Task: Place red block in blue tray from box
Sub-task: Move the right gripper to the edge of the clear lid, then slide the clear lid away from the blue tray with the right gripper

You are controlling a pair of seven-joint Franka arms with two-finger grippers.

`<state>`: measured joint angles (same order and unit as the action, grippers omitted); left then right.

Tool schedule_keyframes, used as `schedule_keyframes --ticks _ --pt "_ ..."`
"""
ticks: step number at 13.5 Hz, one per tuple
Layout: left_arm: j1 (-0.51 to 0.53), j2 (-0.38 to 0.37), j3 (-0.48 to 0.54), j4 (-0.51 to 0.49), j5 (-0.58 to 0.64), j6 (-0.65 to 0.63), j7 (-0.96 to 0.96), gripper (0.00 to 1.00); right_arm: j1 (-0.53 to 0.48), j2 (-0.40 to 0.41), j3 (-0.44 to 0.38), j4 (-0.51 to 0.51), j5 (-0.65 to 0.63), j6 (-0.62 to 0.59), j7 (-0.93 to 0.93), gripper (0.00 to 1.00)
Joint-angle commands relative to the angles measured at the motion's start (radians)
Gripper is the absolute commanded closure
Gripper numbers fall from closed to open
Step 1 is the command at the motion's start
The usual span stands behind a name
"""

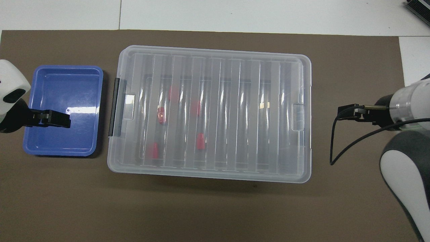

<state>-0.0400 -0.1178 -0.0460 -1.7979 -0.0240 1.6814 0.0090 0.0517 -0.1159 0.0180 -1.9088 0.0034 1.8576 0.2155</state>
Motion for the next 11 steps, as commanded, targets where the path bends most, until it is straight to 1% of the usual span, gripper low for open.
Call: schedule_keyframes --ticks 1,4,6,11 --pt "-0.011 -0.023 0.008 -0.023 -0.02 0.021 0.003 0.0 0.022 -0.027 0.003 -0.11 0.042 0.125 0.015 0.0" --pt "-0.011 -0.026 0.006 -0.026 -0.02 0.008 -0.003 0.0 0.057 0.008 0.002 -0.121 0.089 0.182 0.019 0.0" --pt "-0.012 -0.026 0.005 -0.024 -0.02 0.008 -0.004 0.0 0.076 0.025 0.002 -0.125 0.089 0.231 0.016 0.0" --pt "-0.011 -0.022 0.005 -0.023 -0.022 0.043 -0.004 0.0 0.077 0.019 0.002 -0.2 0.089 0.273 0.002 0.0"
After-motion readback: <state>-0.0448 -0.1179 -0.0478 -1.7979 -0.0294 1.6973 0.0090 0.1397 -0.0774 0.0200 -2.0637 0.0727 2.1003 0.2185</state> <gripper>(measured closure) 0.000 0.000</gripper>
